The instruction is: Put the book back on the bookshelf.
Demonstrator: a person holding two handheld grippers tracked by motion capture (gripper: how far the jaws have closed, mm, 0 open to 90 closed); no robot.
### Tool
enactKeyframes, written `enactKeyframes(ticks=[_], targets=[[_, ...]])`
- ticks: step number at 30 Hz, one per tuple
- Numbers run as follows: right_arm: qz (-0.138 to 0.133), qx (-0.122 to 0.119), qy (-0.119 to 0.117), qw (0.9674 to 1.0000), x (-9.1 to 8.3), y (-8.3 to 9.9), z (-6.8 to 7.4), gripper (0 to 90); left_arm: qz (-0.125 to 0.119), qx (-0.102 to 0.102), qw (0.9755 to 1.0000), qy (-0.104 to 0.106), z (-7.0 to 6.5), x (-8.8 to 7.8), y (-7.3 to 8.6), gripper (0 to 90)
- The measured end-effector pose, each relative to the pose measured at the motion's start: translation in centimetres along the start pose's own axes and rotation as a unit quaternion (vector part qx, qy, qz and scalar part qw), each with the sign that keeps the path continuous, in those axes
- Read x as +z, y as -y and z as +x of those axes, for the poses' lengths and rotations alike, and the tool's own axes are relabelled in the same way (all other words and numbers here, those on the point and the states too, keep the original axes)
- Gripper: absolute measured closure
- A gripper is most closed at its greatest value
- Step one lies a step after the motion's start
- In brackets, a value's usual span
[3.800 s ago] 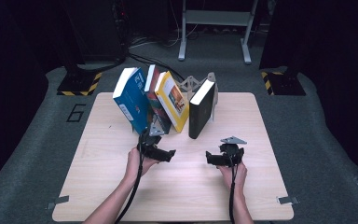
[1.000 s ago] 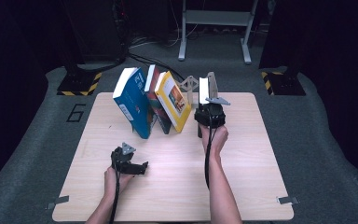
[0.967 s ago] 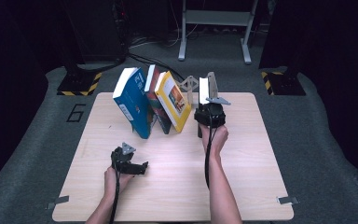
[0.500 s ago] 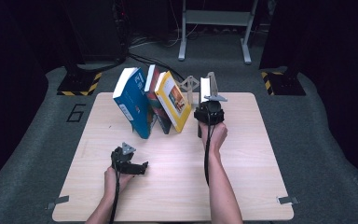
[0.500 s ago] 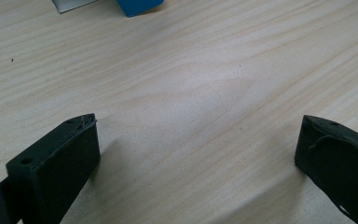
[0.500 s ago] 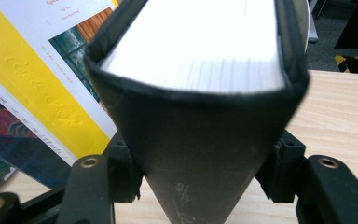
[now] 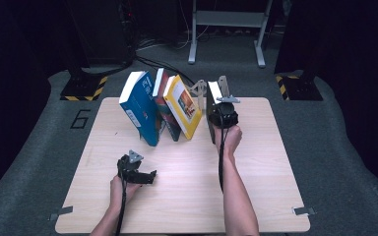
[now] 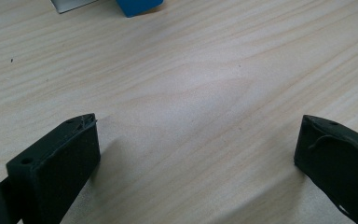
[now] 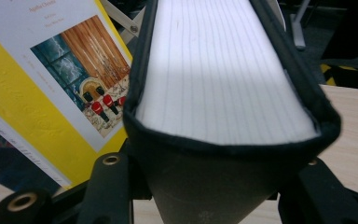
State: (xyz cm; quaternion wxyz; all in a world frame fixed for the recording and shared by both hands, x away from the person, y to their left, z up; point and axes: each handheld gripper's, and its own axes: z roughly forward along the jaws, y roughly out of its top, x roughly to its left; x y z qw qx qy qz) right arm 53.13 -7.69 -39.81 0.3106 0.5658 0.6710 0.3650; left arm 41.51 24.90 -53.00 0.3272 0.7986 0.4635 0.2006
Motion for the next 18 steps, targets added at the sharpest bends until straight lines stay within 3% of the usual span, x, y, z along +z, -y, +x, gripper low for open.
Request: enactKeyframes(ticks=[5, 10, 18], targets=[[-0.015, 0.02, -0.001, 0.9997, -0.15, 0.45, -0.72, 54.0, 0.0, 0.0, 1.0, 0.0, 0.0, 0.0, 0.0, 0.1], [-0.025, 0.006, -0.001, 0.9997, -0.04, 0.46, -0.65, 54.1, 0.0, -0.001, 1.0, 0.0, 0.0, -0.01, 0.01, 0.2], [-0.038, 0.006, 0.001, 0.9993, -0.04, 0.31, -0.83, 54.3, -0.001, 0.001, 1.0, 0.002, 0.02, -0.01, 0.0, 0.4]])
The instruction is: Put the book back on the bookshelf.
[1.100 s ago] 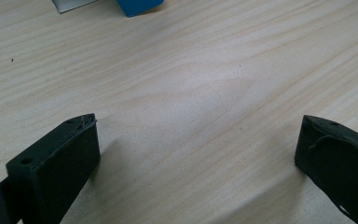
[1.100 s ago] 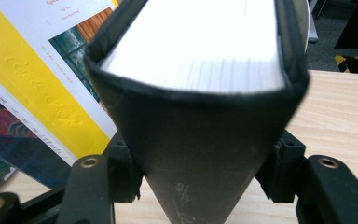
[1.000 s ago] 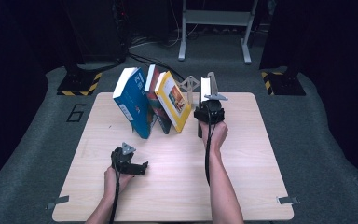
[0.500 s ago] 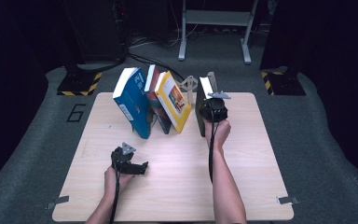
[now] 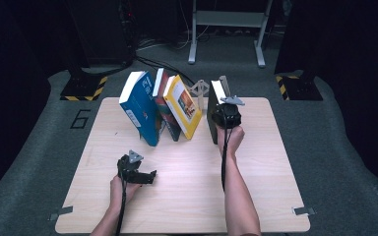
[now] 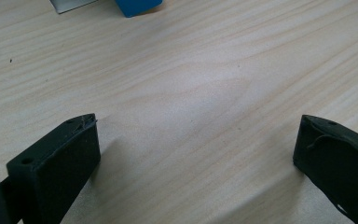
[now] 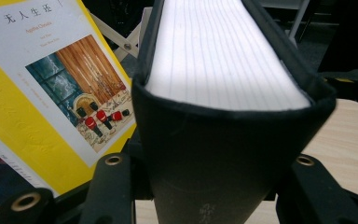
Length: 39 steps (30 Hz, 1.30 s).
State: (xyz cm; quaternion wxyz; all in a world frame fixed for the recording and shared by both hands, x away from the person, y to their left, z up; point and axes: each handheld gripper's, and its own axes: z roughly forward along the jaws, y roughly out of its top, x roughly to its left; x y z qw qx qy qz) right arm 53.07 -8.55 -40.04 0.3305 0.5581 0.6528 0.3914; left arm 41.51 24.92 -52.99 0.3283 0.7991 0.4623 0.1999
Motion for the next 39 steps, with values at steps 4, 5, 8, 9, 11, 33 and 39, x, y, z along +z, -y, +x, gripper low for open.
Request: enactKeyframes(ticks=[4, 5, 8, 9, 11, 33, 39], targets=[[-0.004, -0.005, 0.003, 1.0, 0.1, -0.2, -0.1, 54.3, 0.0, 0.0, 1.0, 0.0, 0.0, 0.0, 0.0, 0.5], [-0.006, -0.007, 0.003, 1.0, 0.1, -0.3, -0.1, 54.3, 0.0, 0.0, 1.0, 0.0, 0.0, 0.0, 0.0, 0.5], [-0.008, -0.002, 0.003, 1.0, 0.2, -0.5, -0.2, 54.3, 0.002, 0.003, 1.0, 0.001, 0.0, 0.0, 0.0, 0.6], [-0.01, -0.002, 0.004, 0.9999, 0.3, -0.6, -0.2, 54.3, 0.002, 0.003, 1.0, 0.001, 0.0, 0.0, 0.0, 0.6], [-0.015, -0.004, 0.004, 0.9999, 0.4, -0.8, -0.2, 54.3, 0.003, 0.002, 1.0, 0.004, 0.0, -0.1, 0.0, 0.9], [-0.028, -0.008, -0.004, 0.9996, 3.4, -3.1, 0.4, 54.2, 0.006, 0.0, 1.0, 0.008, -0.1, -0.1, 0.0, 1.3], [-0.036, -0.001, -0.001, 0.9994, 4.3, -3.0, 0.6, 54.2, 0.002, -0.001, 1.0, 0.004, -0.1, -0.1, 0.1, 1.8]])
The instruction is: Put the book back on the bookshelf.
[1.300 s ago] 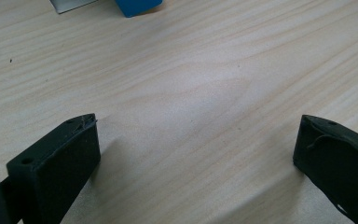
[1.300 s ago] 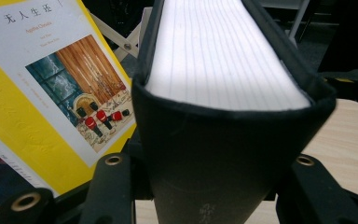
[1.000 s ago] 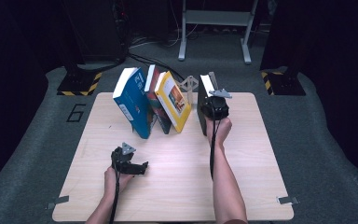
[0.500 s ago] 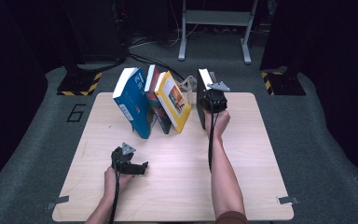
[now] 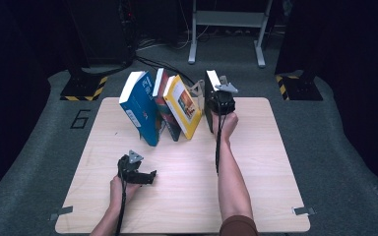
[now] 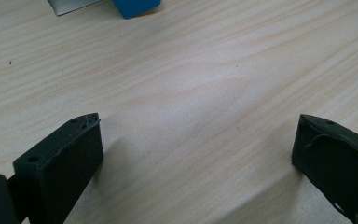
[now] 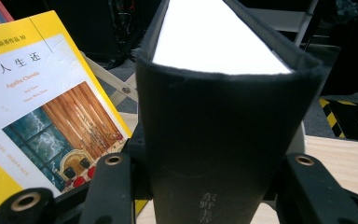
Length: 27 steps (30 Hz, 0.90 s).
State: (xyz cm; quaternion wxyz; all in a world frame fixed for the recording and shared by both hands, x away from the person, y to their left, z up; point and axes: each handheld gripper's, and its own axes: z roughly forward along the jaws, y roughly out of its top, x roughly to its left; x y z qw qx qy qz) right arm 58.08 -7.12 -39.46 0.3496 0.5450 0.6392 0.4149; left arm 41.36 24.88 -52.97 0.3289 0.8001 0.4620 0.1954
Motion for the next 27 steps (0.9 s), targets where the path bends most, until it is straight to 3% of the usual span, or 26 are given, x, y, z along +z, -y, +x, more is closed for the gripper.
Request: enactKeyframes(ticks=[9, 27], targets=[[-0.013, 0.0, 0.0, 0.9999, 0.5, 1.0, 0.4, 53.9, 0.001, 0.006, 1.0, -0.002, 0.1, 0.0, 0.0, 2.0], [0.025, -0.015, -0.014, 0.9995, 0.0, 1.2, 0.0, 50.8, -0.003, 0.006, 1.0, -0.004, 0.1, 0.0, 0.0, 2.2]])
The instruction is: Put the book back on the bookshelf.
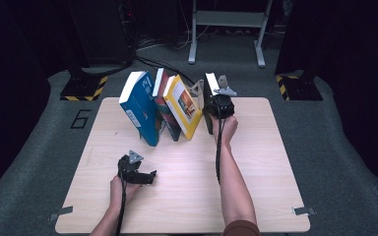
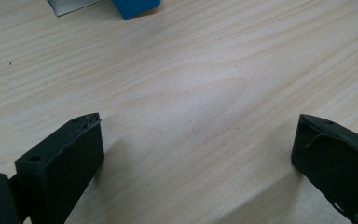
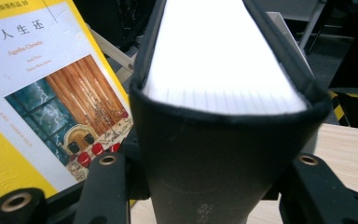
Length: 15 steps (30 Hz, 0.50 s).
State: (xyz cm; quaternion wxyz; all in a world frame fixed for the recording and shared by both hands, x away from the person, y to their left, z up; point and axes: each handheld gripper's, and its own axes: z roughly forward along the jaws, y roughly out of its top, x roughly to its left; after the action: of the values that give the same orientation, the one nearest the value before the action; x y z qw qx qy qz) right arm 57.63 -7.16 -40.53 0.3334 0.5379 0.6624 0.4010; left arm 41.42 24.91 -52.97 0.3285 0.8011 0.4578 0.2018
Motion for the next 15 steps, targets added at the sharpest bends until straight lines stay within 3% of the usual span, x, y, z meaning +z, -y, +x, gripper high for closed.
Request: enactKeyframes(ticks=[6, 15], targets=[[-0.003, -0.004, -0.013, 0.9999, -1.3, -0.7, -0.5, 43.3, 0.0, 0.0, 1.0, 0.0, 0.0, 0.0, 0.0, 2.2], [0.034, -0.008, -0.057, 0.9977, -3.3, -0.3, -1.1, 23.7, 0.0, 0.0, 1.0, 0.0, 0.0, 0.0, 0.0, 2.2]])
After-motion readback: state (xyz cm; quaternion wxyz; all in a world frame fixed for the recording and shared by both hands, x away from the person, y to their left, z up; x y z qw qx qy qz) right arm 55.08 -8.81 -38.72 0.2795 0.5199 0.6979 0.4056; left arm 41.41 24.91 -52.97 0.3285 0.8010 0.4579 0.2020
